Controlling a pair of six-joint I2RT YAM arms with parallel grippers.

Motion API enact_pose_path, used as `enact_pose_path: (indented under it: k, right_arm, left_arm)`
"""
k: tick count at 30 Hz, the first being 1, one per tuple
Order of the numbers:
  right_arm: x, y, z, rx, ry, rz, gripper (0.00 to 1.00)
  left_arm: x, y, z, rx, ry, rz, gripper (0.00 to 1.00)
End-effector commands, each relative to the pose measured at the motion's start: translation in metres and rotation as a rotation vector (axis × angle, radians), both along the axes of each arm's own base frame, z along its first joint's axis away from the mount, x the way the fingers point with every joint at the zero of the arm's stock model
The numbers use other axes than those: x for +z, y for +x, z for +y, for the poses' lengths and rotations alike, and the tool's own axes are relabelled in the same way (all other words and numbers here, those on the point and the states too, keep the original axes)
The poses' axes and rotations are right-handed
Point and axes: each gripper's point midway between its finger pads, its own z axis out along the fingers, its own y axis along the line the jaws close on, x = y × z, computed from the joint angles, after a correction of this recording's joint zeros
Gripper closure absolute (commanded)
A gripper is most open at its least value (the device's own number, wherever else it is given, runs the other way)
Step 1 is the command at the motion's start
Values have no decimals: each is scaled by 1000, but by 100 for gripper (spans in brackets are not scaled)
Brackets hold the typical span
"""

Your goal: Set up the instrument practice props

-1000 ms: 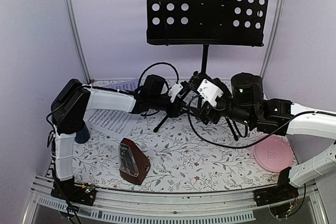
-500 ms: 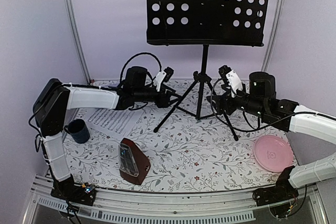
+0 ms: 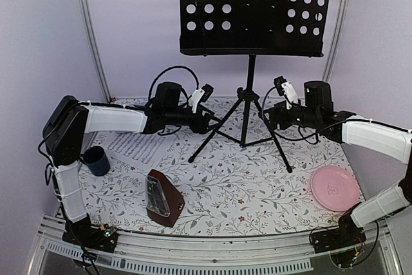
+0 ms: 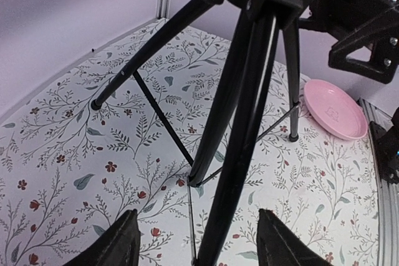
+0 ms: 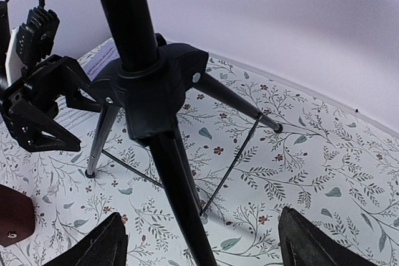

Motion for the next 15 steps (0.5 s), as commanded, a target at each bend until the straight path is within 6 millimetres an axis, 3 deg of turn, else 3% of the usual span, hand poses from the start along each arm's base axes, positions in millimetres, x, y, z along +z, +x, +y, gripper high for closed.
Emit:
enact_pose_path:
  k: [1, 4, 8, 15]
  right_arm:
    - [-1, 10, 17, 66, 49, 35, 15]
    - [-12, 17, 21, 69, 42, 56, 17]
    - [-24, 22, 26, 64, 61, 94, 23]
    - [-20, 10, 39, 136, 145, 125, 37]
  left_arm:
    - [-30, 6, -6, -3, 61, 58, 35]
    - [-42, 17, -5, 30, 103, 83, 37]
    - [-43, 27, -1, 59, 114, 84, 39]
    - [-39, 43, 18, 129, 117, 81, 41]
